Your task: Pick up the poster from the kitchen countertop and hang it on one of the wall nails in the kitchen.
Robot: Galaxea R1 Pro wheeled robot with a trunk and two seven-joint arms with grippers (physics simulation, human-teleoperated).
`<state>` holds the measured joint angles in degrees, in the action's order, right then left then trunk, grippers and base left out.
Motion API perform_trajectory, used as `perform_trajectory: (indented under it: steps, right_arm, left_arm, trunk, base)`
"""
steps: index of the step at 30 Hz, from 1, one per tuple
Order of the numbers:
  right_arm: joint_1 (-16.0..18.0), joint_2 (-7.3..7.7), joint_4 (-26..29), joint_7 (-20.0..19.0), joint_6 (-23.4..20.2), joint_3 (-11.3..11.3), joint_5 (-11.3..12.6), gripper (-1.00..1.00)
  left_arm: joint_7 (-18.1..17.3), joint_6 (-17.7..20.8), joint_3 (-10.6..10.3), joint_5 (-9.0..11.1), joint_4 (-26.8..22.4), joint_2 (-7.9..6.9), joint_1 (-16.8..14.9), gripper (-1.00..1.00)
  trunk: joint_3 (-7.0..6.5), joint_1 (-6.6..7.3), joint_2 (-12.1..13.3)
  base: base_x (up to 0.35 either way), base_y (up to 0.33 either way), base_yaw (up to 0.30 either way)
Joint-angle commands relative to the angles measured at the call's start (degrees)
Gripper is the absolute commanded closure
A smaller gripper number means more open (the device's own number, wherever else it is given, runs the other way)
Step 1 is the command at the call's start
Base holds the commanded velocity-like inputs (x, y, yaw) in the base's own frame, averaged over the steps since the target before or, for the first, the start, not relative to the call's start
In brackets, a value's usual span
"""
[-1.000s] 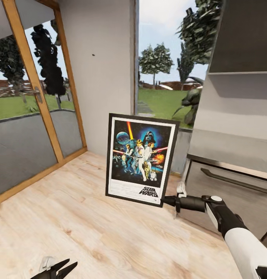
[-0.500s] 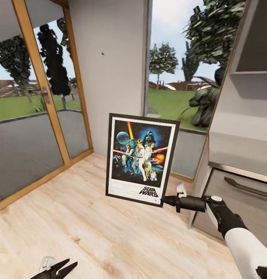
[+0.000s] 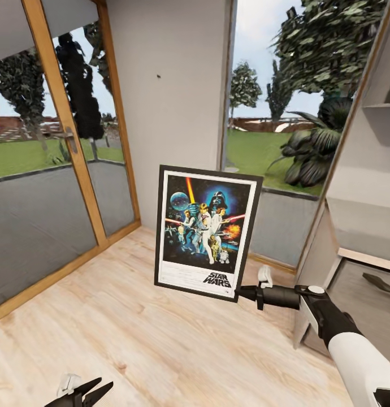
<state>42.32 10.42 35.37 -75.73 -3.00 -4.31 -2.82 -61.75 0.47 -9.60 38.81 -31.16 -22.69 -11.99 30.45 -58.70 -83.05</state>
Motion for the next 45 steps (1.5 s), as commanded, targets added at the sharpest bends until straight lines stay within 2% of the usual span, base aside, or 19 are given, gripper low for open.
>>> perform_trajectory:
  steps: [1,31,42,45]
  right_arm:
    - [0.04,-0.05,0.05,-0.38,-0.43,-0.27,-0.26,1.00]
    - [0.04,-0.05,0.05,-0.29,-0.33,-0.37,-0.26,1.00]
    - [0.04,-0.05,0.05,-0.29,-0.33,-0.44,-0.26,1.00]
    - [0.04,-0.05,0.05,-0.29,-0.32,-0.44,-0.26,1.00]
  left_arm:
    - [-0.04,0.05,-0.42,0.57,0.04,-0.08,-0.06,-1.00]
    - [-0.25,0.09,-0.34,0.59,0.04,-0.08,-0.06,-1.00]
    - [-0.48,-0.01,-0.33,0.65,0.04,-0.10,-0.06,-1.00]
    - [-0.48,0.02,-0.33,0.66,0.04,-0.10,-0.06,-1.00]
  trunk:
    - [0.06,-0.03,-0.03]
    - [0.06,-0.03,-0.03]
    - [0.06,-0.03,-0.03]
    - [-0.48,0.63,1.17]
  base:
    - [0.246,0.260,0.000]
    - [0.244,0.258,0.000]
    - [0.052,0.055,0.000]
    - [0.002,0.002,0.000]
